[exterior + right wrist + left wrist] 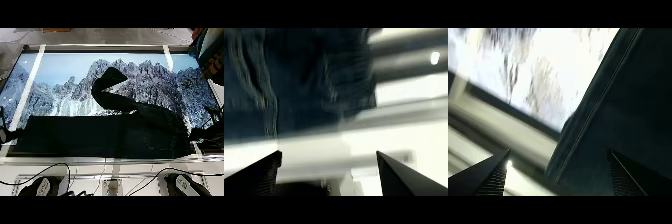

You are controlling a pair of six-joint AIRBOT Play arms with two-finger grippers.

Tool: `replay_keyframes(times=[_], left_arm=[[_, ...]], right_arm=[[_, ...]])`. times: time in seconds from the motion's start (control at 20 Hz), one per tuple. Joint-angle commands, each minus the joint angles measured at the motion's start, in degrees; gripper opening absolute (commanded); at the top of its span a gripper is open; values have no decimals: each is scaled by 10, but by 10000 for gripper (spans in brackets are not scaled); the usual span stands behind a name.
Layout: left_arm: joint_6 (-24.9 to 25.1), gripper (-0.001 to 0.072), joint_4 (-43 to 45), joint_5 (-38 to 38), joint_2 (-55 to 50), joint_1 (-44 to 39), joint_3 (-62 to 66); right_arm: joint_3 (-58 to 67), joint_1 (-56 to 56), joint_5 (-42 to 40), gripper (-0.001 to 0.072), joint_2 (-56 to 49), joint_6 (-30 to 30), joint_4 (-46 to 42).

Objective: Fold the clothes and pants, and hang the long-sleeved shirts on hangers.

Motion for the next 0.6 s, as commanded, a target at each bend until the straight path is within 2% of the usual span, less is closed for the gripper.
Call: replay_keyframes(times=[0.0,0.1,0.15,0.2,0.35,0.5,0.55], left_arm=[[-14,695,-64,120,0,-56,35],[-14,693,-97,181,-1,-115,59],[-14,656,-119,203,-5,-147,72],[-14,579,-138,206,-17,-183,92],[-14,577,-146,173,-92,-297,178],[-13,585,-146,92,-218,-412,330],[-5,666,-146,73,-262,-444,384]], right_arm=[[23,0,-93,674,0,9,81],[37,1,-139,673,0,9,167],[42,1,-166,673,0,9,205],[44,1,-190,673,0,9,231],[46,1,-227,673,0,9,256],[46,0,-227,673,0,7,242],[46,0,-228,673,0,7,236]])
